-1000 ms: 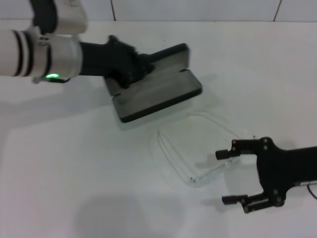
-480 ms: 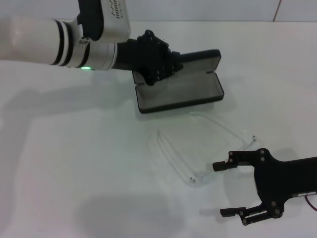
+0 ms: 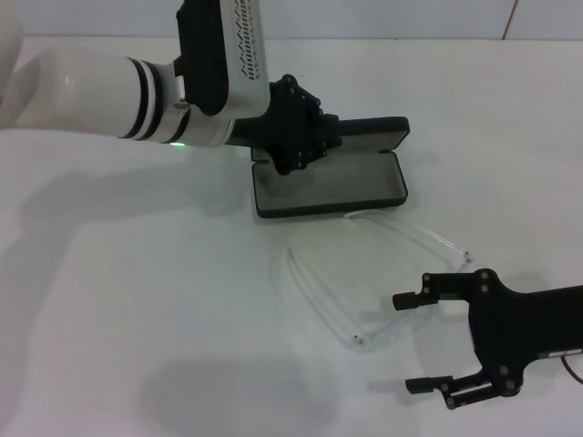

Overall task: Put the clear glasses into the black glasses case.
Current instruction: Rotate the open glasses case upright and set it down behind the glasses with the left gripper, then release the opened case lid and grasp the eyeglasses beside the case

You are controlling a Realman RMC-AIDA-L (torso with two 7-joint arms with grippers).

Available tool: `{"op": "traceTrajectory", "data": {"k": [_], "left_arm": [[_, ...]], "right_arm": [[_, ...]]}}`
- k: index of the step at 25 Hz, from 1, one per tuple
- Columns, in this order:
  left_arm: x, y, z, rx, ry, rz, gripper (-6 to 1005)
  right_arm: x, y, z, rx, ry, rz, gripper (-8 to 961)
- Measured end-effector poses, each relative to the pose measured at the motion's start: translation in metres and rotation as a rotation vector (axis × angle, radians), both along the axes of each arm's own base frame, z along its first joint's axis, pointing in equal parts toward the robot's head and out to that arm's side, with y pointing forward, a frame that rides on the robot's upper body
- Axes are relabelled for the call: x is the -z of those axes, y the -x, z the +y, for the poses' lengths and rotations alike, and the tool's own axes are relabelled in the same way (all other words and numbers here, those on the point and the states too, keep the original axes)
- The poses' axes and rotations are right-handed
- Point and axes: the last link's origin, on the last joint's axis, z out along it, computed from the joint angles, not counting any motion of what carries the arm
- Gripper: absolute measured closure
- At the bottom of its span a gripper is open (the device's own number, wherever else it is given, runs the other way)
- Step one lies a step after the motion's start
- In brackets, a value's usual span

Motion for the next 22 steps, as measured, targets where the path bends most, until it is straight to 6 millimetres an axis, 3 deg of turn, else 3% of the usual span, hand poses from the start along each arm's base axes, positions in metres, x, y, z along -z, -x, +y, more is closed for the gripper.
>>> {"op": "traceTrajectory", "data": {"k": [15, 19, 22], "left_arm": [[-0.003, 0.010, -0.014, -0.008, 0.037, -0.017, 784], [-0.009, 0.007, -0.018, -0.022, 0.033, -0.080, 636], [-0.021, 0.002, -0.026, -0.044, 0.043, -0.221, 567]], "right_arm": [[0.000, -0.003, -0.002, 0.018, -0.002, 0.001, 171], [-0.001, -0.003, -0.001, 0.029, -0.008, 0.004, 172], [-0.008, 0.000, 0.006, 0.078, -0.018, 0.017, 172]]}}
